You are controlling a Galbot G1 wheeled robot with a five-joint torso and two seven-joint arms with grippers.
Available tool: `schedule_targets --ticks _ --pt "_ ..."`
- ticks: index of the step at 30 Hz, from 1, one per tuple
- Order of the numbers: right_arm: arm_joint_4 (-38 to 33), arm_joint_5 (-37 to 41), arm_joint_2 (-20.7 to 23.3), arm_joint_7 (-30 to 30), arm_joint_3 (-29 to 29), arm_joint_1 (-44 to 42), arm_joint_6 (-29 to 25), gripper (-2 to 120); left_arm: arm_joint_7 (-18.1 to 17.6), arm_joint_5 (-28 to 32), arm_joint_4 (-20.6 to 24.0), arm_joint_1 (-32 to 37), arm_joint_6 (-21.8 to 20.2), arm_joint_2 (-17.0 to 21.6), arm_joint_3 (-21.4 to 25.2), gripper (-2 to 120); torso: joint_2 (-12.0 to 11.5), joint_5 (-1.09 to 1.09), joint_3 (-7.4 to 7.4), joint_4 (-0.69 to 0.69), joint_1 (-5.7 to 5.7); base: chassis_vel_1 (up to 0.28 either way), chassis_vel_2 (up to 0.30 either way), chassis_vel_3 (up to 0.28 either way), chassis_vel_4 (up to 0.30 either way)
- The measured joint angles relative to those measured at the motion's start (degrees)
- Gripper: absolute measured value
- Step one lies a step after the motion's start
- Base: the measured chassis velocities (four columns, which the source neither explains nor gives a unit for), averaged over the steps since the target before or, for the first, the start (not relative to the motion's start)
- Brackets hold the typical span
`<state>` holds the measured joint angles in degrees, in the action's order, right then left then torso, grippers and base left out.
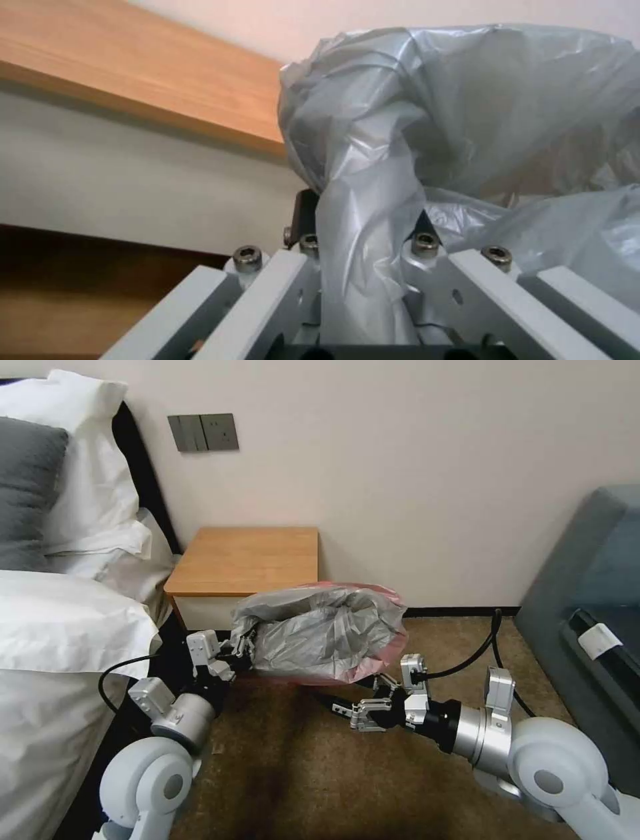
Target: Pick up the garbage bag from the table and place it over the trash can.
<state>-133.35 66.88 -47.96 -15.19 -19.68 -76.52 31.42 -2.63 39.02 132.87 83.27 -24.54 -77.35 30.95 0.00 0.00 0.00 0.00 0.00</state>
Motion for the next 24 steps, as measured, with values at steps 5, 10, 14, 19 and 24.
schedule_targets --ticks 5,10,14,19,24 --pt "-0.01 -0.03 0.0 0.01 0.05 0.04 0.0 72 0.11 -0.22 0.07 0.09 0.03 -0.14 -0.12 7 0.0 0.0 0.0 0.0 0.0 0.0 0.0 0.0 0.0" --pt "0.02 -0.06 -0.03 0.01 0.21 0.25 0.01 55 0.25 -0.58 0.34 0.27 0.05 -0.27 -0.16 7 0.0 0.0 0.0 0.0 0.0 0.0 0.0 0.0 0.0" --pt "0.12 -0.1 -0.17 0.05 0.22 0.2 0.0 39 0.28 -0.9 0.45 0.38 0.05 -0.4 -0.35 7 0.0 0.0 0.0 0.0 0.0 0.0 0.0 0.0 0.0" --pt "-0.01 -0.22 -0.29 0.05 -0.16 -0.3 0.0 25 0.3 -1.08 0.71 0.47 0.06 -0.46 -0.69 7 0.0 0.0 0.0 0.0 0.0 0.0 0.0 0.0 0.0" --pt "-0.63 -0.73 -0.41 -0.08 -0.28 -0.74 -0.01 3 0.3 -1.11 0.93 0.52 0.07 -0.47 -0.84 7 0.0 0.0 0.0 0.0 0.0 0.0 0.0 0.0 0.0"
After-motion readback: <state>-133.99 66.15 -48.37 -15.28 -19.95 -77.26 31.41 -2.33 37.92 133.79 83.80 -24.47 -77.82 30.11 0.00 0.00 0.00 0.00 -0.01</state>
